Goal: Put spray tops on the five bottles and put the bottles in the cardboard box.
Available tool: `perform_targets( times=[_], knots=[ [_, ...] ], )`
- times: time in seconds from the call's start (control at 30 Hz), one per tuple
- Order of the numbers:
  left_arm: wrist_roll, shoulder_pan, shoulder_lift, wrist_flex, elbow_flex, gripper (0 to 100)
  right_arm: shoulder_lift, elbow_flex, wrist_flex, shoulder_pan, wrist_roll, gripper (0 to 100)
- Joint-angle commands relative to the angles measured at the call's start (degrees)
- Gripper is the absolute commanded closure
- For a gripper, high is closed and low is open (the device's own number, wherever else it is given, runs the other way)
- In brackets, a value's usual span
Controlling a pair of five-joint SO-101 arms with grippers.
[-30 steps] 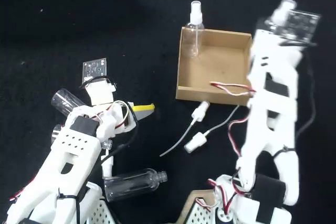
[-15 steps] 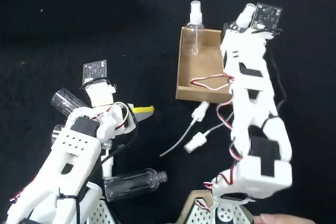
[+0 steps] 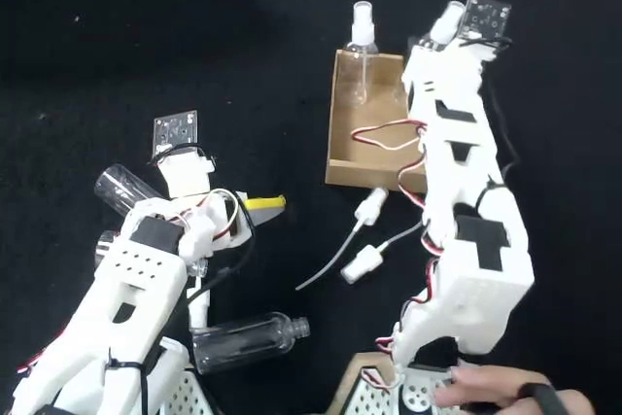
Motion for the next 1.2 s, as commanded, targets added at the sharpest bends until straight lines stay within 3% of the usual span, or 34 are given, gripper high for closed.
perform_targets(
  times=[0.0,0.17,1.17],
  knots=[
    [0.00,0.04,-0.88,-0.88,-0.57,61,-0.48,-3.56,-2.90,-2.37,2.73,98.7],
    [0.00,0.04,-0.88,-0.88,-0.57,61,1.01,-2.33,-6.68,-3.43,2.90,98.7],
    [0.00,0.04,-0.88,-0.88,-0.57,61,4.62,-1.19,-6.77,-3.52,2.99,98.2]
  ],
)
